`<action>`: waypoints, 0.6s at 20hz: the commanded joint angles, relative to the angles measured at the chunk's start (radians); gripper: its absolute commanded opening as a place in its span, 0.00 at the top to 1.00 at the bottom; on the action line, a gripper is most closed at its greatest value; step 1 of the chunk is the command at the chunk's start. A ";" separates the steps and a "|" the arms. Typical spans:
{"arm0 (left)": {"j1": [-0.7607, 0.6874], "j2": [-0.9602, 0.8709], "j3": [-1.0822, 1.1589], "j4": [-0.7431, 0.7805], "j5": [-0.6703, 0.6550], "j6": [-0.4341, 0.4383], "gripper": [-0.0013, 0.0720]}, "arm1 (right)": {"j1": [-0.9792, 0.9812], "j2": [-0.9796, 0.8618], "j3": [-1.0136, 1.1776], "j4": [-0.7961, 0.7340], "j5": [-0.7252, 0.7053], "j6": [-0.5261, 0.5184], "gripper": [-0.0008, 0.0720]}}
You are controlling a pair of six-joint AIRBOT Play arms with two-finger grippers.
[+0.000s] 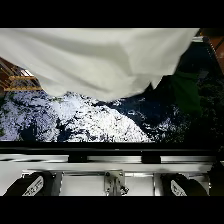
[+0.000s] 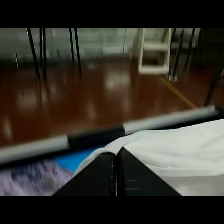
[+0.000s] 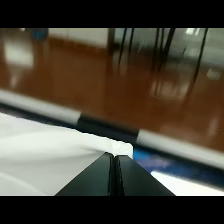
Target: Fold the shirts.
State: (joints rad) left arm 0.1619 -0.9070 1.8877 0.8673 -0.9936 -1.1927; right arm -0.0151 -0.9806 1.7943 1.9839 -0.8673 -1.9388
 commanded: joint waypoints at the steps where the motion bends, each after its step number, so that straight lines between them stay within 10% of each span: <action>1: 0.001 0.053 0.245 0.043 0.075 0.002 0.95 | 0.000 0.128 0.160 -0.024 0.116 -0.004 0.92; 6: 0.001 0.165 0.140 0.336 -0.084 -0.166 0.95 | 0.000 0.208 0.163 -0.173 0.034 0.036 0.92; 12: 0.000 0.166 0.127 0.304 -0.267 -0.163 0.95 | 0.000 0.214 0.163 -0.123 -0.111 0.035 0.92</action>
State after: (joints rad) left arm 0.1619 -0.7494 2.0182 1.1507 -1.1892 -1.3434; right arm -0.0158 -0.7753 1.9533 1.8557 -0.9226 -1.9068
